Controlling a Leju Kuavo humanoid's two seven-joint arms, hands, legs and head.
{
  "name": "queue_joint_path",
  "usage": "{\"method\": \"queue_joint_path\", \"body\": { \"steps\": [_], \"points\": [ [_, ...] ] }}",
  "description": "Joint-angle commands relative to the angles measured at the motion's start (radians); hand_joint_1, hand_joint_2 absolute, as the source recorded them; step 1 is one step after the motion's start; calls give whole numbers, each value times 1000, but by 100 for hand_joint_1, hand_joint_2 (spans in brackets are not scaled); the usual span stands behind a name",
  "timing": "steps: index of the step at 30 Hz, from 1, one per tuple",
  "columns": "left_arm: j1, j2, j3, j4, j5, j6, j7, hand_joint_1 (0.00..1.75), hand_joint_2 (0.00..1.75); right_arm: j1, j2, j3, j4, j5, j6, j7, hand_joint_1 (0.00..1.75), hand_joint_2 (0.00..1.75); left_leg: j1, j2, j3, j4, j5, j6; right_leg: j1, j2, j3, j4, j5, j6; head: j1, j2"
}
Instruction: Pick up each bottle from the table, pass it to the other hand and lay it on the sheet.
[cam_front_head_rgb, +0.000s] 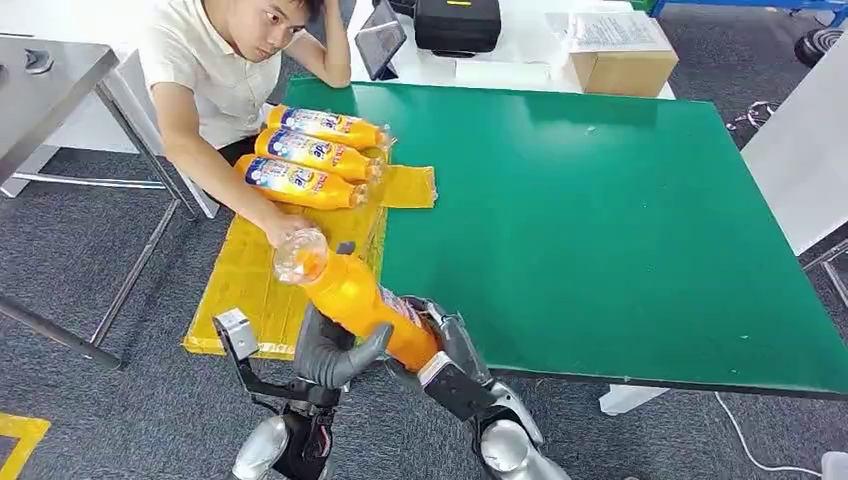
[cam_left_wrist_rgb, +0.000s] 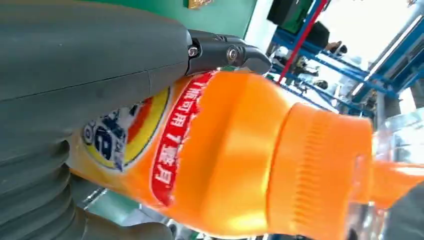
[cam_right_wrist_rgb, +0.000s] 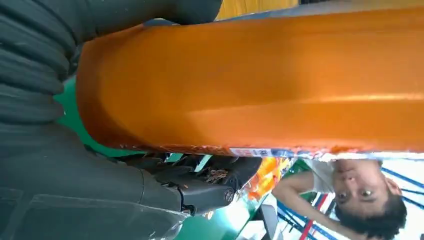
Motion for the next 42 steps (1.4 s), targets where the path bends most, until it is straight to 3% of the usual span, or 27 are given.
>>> {"method": "queue_joint_path", "body": {
  "steps": [1,11,12,17,18,19,20,21,34,36,39,42],
  "points": [
    [-23,-11,2,-27,43,1,-2,0,175,-29,0,93,127,15,-11,3,148,175,1,-1,5,-1,-2,-2,1,-1,6,-1,-2,-2,0,0],
    [-35,-2,-7,8,68,-9,14,5,175,-38,12,113,153,13,-14,-10,148,175,0,0,3,-1,-1,-1,0,0,3,-1,-1,-1,0,0],
    [-42,0,-14,21,67,-9,17,175,175,-37,9,114,150,13,-17,-13,148,175,1,-1,4,-1,-1,-1,1,0,5,-1,-1,-2,0,0],
    [-58,8,-33,67,58,-3,24,175,175,-41,8,105,139,0,-27,-16,136,175,1,-1,3,-1,0,-1,1,-1,3,-1,-1,-1,0,0],
    [-59,11,-34,76,62,-4,27,175,175,-40,9,97,137,-9,-27,-16,124,175,1,-2,5,-1,-1,-1,1,-1,5,-1,-1,-2,0,0],
    [-59,12,-34,78,62,-5,27,175,175,-39,10,92,134,-15,-27,-16,75,175,0,-1,3,-1,0,-1,0,-1,3,-1,-1,-1,0,0],
    [-59,12,-34,79,62,-4,27,175,175,-36,12,87,130,-27,-20,-14,10,175,1,-1,5,-1,-1,-1,1,-1,5,-1,-1,-2,0,0],
    [-58,12,-31,82,70,-6,35,175,175,-34,14,87,118,-45,1,-17,0,175,0,-1,3,-1,0,-1,0,-1,3,-1,-1,-1,0,0],
    [-79,25,-1,103,91,-2,55,175,175,-12,23,78,46,-100,15,-21,0,175,0,0,6,-1,-2,-2,0,0,6,0,-2,-2,0,0],
    [-92,30,13,91,36,15,3,175,175,2,17,96,4,-113,45,-29,0,175,1,0,6,-1,-2,-2,1,0,5,0,-2,-2,0,0],
    [-136,28,21,85,-111,117,-55,175,175,32,-1,116,-51,-24,-42,-46,0,175,0,0,2,0,-1,-1,0,0,2,0,-1,-2,0,0],
    [-146,22,30,91,-113,121,-51,175,175,37,-11,115,-55,-24,-43,-47,0,175,1,-3,4,0,-1,-2,1,-3,4,0,-2,-2,0,0]
  ]
}}
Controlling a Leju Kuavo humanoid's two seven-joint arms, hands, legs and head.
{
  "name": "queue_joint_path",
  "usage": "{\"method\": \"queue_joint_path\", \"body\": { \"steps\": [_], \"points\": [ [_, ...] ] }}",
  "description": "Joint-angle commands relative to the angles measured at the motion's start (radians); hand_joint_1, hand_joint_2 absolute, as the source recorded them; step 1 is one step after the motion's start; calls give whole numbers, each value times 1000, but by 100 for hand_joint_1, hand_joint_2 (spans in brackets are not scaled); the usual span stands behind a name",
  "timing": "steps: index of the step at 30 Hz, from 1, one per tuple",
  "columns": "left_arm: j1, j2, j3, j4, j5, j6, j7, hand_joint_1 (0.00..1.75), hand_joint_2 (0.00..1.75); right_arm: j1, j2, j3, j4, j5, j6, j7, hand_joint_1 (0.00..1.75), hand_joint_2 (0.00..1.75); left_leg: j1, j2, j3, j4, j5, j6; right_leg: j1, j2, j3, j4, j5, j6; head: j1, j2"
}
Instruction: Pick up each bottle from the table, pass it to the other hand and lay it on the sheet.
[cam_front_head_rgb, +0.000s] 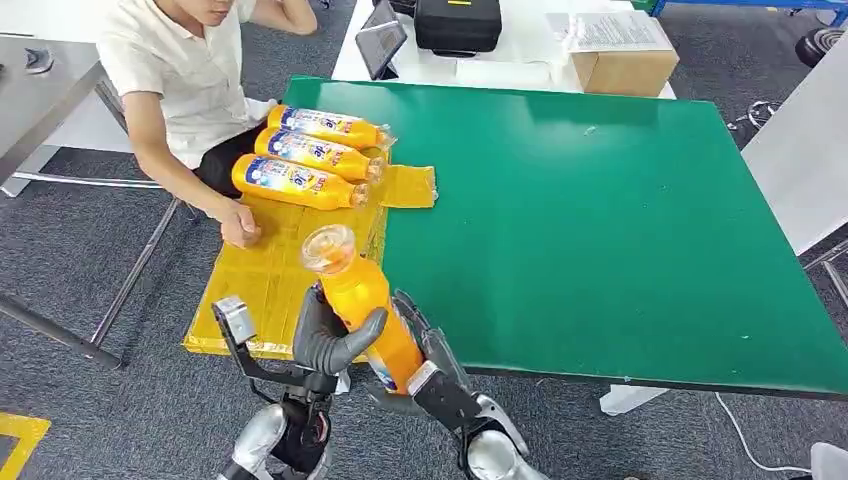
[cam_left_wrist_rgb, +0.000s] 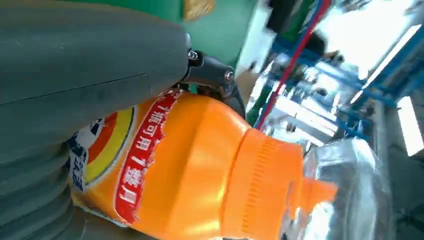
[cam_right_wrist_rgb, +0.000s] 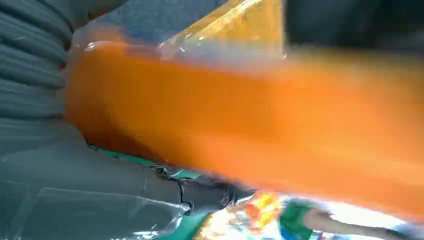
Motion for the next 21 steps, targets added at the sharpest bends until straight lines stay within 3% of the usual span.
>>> {"method": "queue_joint_path", "body": {
  "steps": [1,4,5,6,7,9,11,12,21],
  "points": [
    [-101,23,6,57,-188,156,-66,175,175,38,-26,24,-72,105,-163,-20,0,175,0,-2,3,-1,0,-1,0,-2,3,-1,-1,-1,0,0],
    [-121,37,25,76,-463,430,-156,173,175,106,-23,-46,-156,177,-376,-43,0,175,1,-2,5,-1,-1,-1,1,-2,6,-1,-2,-2,0,0],
    [-128,36,45,85,-528,486,-162,168,175,123,-26,-58,-207,223,-450,-45,0,175,0,-3,3,-1,-1,-1,0,-2,4,-1,-1,-1,0,0],
    [-130,37,51,85,-530,484,-161,168,175,124,-29,-57,-217,228,-450,-36,0,175,0,-4,4,-1,-1,-1,0,-3,4,-1,-2,-2,0,0],
    [-140,42,53,103,-599,532,-162,154,175,130,-26,-67,-242,270,-509,-41,0,175,0,-4,5,-1,-1,-2,0,-3,5,0,-2,-2,0,0],
    [-166,27,80,152,-766,566,-131,141,175,199,94,-259,-369,392,-519,-145,0,175,0,-4,4,0,-1,-2,0,-3,5,0,-2,-2,0,0],
    [-178,-7,117,181,-899,566,-120,145,175,215,132,-312,-454,368,-519,-145,0,175,0,-4,3,1,-2,-2,0,-4,4,3,-3,-2,0,0],
    [-182,-23,135,198,-975,566,-108,152,175,218,141,-327,-476,349,-519,-145,0,175,0,-3,0,1,0,-1,0,-3,0,2,-1,-1,0,0],
    [-183,-31,147,206,-1026,566,-101,148,175,218,143,-329,-483,341,-519,-145,0,175,0,-1,2,-1,0,-1,0,-1,2,0,0,-1,0,0]
  ]
}}
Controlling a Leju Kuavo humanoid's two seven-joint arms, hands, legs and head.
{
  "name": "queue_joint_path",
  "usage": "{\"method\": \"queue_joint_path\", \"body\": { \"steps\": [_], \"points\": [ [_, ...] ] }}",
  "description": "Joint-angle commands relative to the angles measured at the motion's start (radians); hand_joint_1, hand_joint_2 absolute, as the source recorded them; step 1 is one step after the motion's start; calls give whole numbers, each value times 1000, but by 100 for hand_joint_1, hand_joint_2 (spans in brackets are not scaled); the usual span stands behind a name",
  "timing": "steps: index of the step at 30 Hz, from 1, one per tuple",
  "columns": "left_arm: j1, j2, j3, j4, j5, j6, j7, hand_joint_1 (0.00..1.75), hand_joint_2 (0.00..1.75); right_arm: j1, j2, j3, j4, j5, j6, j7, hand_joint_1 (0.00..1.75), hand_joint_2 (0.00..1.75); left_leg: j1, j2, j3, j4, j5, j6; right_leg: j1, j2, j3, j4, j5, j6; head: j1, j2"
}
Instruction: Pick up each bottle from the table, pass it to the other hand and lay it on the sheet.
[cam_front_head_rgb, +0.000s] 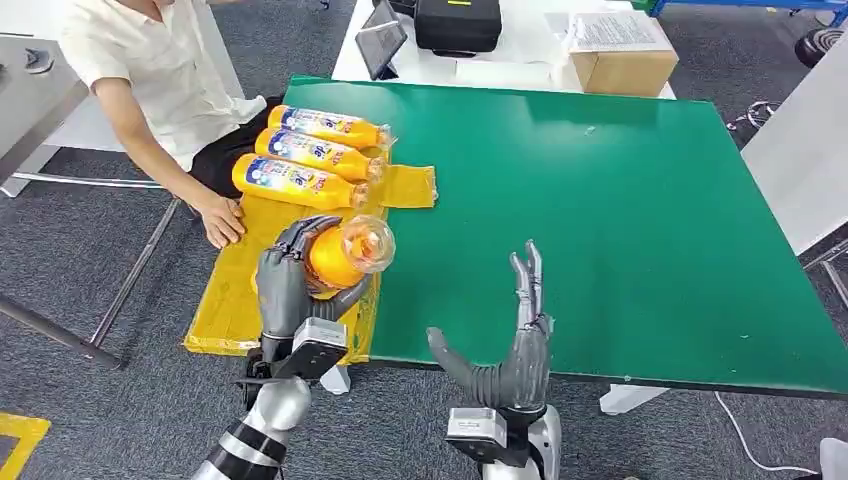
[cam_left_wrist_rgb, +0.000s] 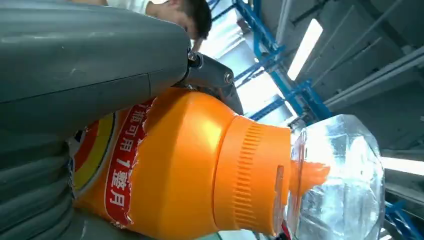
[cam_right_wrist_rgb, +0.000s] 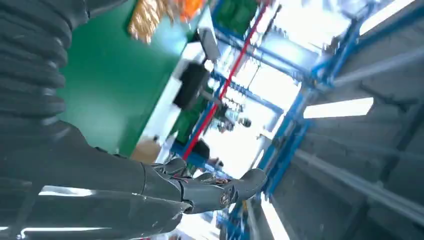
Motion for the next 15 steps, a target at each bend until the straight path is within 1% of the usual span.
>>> {"method": "queue_joint_path", "body": {
  "steps": [1,2,3,4,5,6,7,8,9,10,11,12,13,15],
  "points": [
    [-51,-17,46,101,-32,3,10,150,175,12,24,-79,-63,2,-2,-2,0,175,0,-2,2,-1,0,-1,0,-2,2,0,-1,-1,0,0],
    [-55,-15,44,114,-68,3,30,154,175,9,24,-79,-56,-5,-2,-2,0,175,1,-3,4,-1,-1,-2,1,-2,5,0,-2,-2,0,0],
    [-68,0,23,138,-114,3,73,159,175,4,26,-88,-49,3,-2,-2,0,175,0,-2,2,-1,0,-1,0,-1,2,0,-1,-1,0,0],
    [-80,12,8,159,-121,2,95,162,175,-3,27,-96,-34,-4,-2,-2,0,175,1,-2,5,-1,-1,-2,1,-2,5,0,-2,-2,0,0],
    [-95,22,-1,188,-138,3,122,164,175,-10,26,-97,-17,-16,-2,-2,0,175,0,-1,3,-1,0,-1,1,-1,3,-1,-1,-1,0,0],
    [-117,29,0,238,-163,3,139,171,175,-24,21,-97,18,-43,-2,-2,0,175,1,-2,6,-2,-1,-2,1,-1,6,-1,-2,-2,0,0],
    [-117,29,0,238,-163,3,139,175,175,-24,21,-97,18,-43,-2,-2,0,175,0,-2,3,-1,0,-1,1,-1,4,-1,-1,-1,0,0],
    [-135,37,0,279,-174,1,158,175,175,-34,16,-90,45,-69,-2,-2,0,175,0,-1,4,-2,0,-1,0,-1,4,-1,0,-1,0,0],
    [-192,42,0,391,-195,-24,191,175,175,-69,-10,-48,118,-130,-2,-2,0,175,1,-1,6,-2,-1,-2,1,-1,6,-2,-1,-2,0,0],
    [-266,61,-41,519,-282,-61,268,175,175,-102,-45,24,150,-214,-2,-2,0,175,1,0,5,-2,0,-1,1,0,5,-2,0,-1,0,0],
    [-325,59,-36,599,-282,-86,273,175,175,-122,-35,31,174,-216,-2,-2,0,175,1,0,7,-3,0,-2,1,0,7,-3,0,-2,0,0],
    [-384,58,-55,697,-302,-147,291,175,175,-133,-41,56,181,-245,-2,-2,0,175,1,-1,8,-4,2,-2,1,-1,8,-4,1,-2,0,0],
    [-413,54,-56,739,-307,-164,298,175,175,-138,-37,61,188,-245,-2,-2,0,175,1,-2,5,-2,1,-2,1,-2,6,-2,1,-2,0,0],
    [-493,43,-107,850,-370,-299,371,175,175,-149,-44,84,214,-277,-2,-2,0,175,1,-3,4,-2,3,-1,1,-3,5,-1,1,-2,0,0]
  ]
}}
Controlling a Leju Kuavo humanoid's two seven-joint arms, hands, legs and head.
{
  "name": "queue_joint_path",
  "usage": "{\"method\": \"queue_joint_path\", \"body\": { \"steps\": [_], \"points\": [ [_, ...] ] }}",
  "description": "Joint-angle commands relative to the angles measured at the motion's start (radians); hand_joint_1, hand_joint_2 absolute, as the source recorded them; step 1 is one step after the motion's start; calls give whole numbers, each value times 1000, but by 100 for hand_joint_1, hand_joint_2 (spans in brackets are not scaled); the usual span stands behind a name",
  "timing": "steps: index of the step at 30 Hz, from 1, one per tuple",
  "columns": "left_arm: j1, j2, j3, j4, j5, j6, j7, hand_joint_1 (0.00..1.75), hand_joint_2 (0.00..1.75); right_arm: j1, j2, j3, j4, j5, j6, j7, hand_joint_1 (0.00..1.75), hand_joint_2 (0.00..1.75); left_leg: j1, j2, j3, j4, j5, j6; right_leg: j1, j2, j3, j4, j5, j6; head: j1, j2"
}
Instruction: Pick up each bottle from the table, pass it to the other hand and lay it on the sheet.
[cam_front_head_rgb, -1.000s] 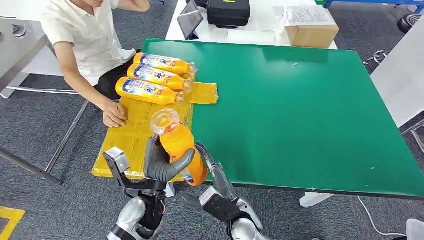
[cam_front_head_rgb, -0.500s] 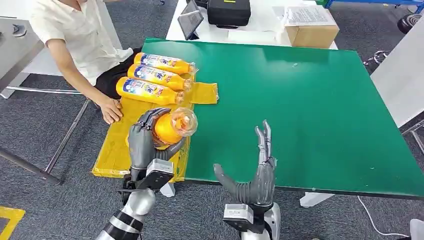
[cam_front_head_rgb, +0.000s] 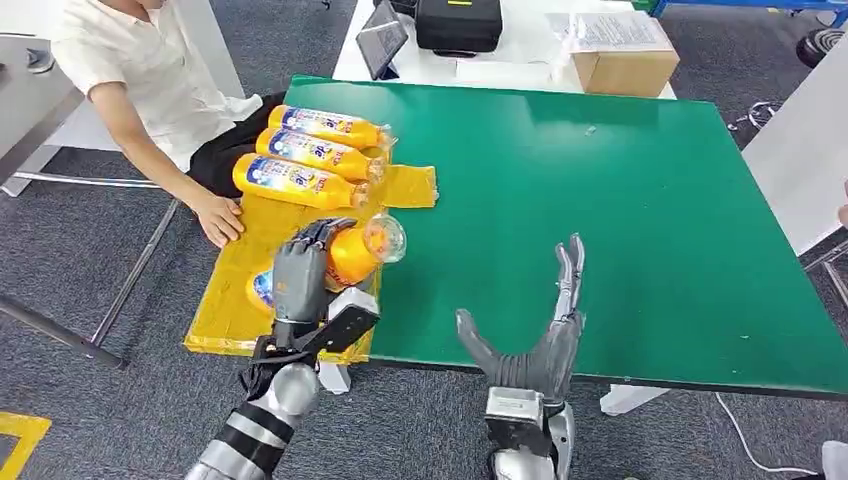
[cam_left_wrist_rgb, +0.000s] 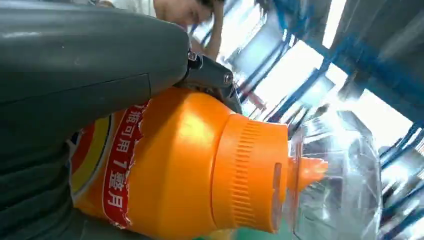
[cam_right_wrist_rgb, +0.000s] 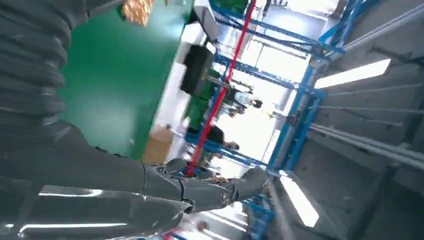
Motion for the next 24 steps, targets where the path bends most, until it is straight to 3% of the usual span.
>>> {"method": "queue_joint_path", "body": {
  "steps": [1,4,5,7,9,17,18,19,20,21,24],
  "points": [
    [-370,29,-115,614,-124,-247,150,175,175,-119,-65,126,206,-108,-2,-1,0,175,1,-1,3,-1,1,-2,1,-1,3,-1,1,-1,0,0],
    [-398,12,-126,641,-132,-332,193,175,175,-114,-73,127,198,-126,-2,-1,0,175,1,-1,4,-1,2,-2,1,-1,5,-1,1,-1,0,0],
    [-398,12,-126,641,-132,-332,193,161,175,-114,-73,127,198,-126,-2,-1,0,175,1,-1,3,-1,2,-2,1,-1,3,-1,1,0,0,0],
    [-407,8,-119,647,-125,-351,203,150,175,-115,-76,129,199,-132,-2,-1,0,175,1,0,5,-1,0,-2,1,0,6,0,-1,-1,0,0],
    [-412,5,-120,651,-124,-360,203,171,175,-117,-77,131,203,-137,-2,-1,0,175,1,0,5,-1,0,-2,1,1,5,0,0,-1,0,0],
    [-410,1,-113,664,-113,-400,201,171,175,-121,-82,135,215,-143,-2,-1,0,175,1,0,3,0,1,-2,1,1,3,0,0,0,0,0],
    [-404,-2,-96,660,-89,-412,184,77,175,-121,-83,133,218,-141,-2,-1,0,175,1,0,1,0,2,-1,1,1,1,0,1,0,0,0],
    [-403,-2,-91,660,-80,-421,178,77,175,-120,-83,132,218,-140,-2,-1,0,175,1,0,2,0,1,-2,1,1,2,0,1,0,0,0],
    [-401,-3,-86,659,-73,-428,171,17,175,-119,-85,133,217,-143,-2,-1,0,175,1,0,3,0,1,-2,1,1,4,0,0,-1,0,0],
    [-399,-4,-80,656,-63,-434,164,3,175,-118,-85,133,218,-144,-2,-1,0,175,1,1,1,0,1,-2,1,1,1,0,1,0,0,0],
    [-390,-14,-55,646,-17,-472,132,0,175,-116,-86,132,230,-148,-2,-1,0,175,1,1,3,0,1,-2,1,1,4,0,0,-1,0,0]
  ]
}}
